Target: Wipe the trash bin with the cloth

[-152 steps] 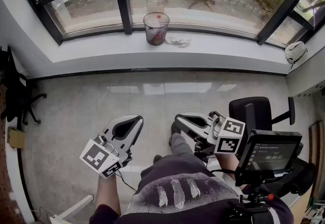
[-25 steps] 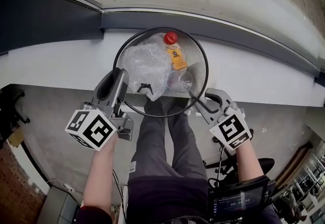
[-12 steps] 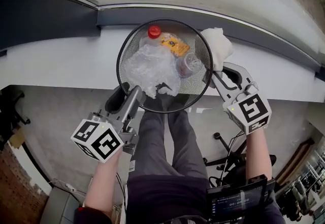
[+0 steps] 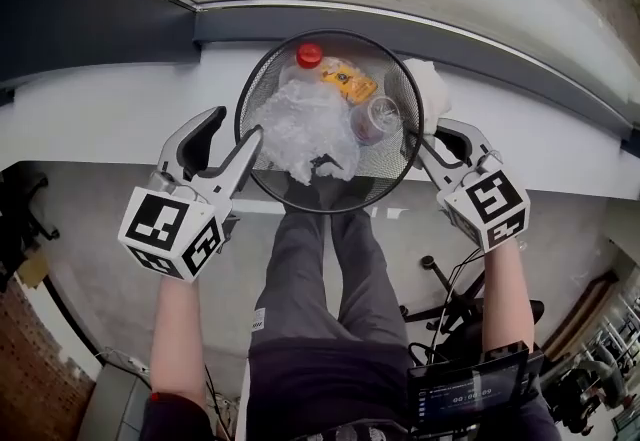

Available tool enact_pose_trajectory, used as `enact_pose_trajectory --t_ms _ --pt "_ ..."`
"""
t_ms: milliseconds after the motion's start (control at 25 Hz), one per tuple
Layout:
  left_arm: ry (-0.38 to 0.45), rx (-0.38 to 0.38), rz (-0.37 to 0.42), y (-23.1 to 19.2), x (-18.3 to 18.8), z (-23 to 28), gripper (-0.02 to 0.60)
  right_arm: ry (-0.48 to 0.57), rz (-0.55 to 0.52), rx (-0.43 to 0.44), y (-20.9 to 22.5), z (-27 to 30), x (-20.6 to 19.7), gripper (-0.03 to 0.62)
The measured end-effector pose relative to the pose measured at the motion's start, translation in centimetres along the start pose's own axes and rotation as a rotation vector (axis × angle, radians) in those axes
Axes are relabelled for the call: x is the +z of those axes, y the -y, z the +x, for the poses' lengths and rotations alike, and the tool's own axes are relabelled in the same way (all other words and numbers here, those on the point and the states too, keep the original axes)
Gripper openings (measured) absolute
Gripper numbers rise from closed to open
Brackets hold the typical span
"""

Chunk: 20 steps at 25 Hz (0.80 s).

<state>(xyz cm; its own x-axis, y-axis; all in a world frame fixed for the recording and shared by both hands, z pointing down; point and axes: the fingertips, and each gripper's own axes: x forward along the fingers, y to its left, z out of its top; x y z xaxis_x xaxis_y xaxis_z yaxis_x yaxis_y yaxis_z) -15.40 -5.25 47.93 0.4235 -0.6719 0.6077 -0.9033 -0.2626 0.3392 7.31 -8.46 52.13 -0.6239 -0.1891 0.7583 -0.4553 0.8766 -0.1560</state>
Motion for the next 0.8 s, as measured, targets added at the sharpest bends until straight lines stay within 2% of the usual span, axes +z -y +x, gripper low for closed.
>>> enact_pose_trajectory --t_ms 80,240,280,320,440,560,720,800 --pt "-0.003 -0.030 -0.051 0.4 0.0 0.6 0.122 -0.020 -0.020 0.015 -0.7 0.3 -0.5 0.075" --pt "0.075 -0.001 -0.378 -0.5 -0.5 0.4 0.066 -0.061 -0.026 0.050 -2.6 0.4 -2.3 0.075" --pt "0.090 0.013 -0.431 -0.7 -0.7 0.3 0.058 -0.076 -0.031 0.059 -3.3 0.6 -2.8 0.075" --pt "0.098 0.031 -0.450 -0.7 -0.9 0.0 0.058 -0.091 -0.038 0.066 -4.0 0.7 -3.4 0.075" --pt "0.101 0.083 -0.446 -0.7 -1.5 -0.5 0.049 -0.110 -0.021 0.097 -6.6 0.9 -4.8 0.075" --pt "0.108 0.093 -0.493 -1.0 -1.9 -0.8 0.049 -0.096 0.019 0.141 -9.3 1.4 -5.6 0.075" --pt "0.116 0.117 -0.538 -1.0 -2.4 -1.6 0.049 -0.063 0.047 0.226 -13.2 2.0 -5.0 0.075" --pt "0.113 0.137 -0.537 -0.7 -2.8 -2.0 0.049 -0.039 0.067 0.257 -14.5 1.9 -4.4 0.075"
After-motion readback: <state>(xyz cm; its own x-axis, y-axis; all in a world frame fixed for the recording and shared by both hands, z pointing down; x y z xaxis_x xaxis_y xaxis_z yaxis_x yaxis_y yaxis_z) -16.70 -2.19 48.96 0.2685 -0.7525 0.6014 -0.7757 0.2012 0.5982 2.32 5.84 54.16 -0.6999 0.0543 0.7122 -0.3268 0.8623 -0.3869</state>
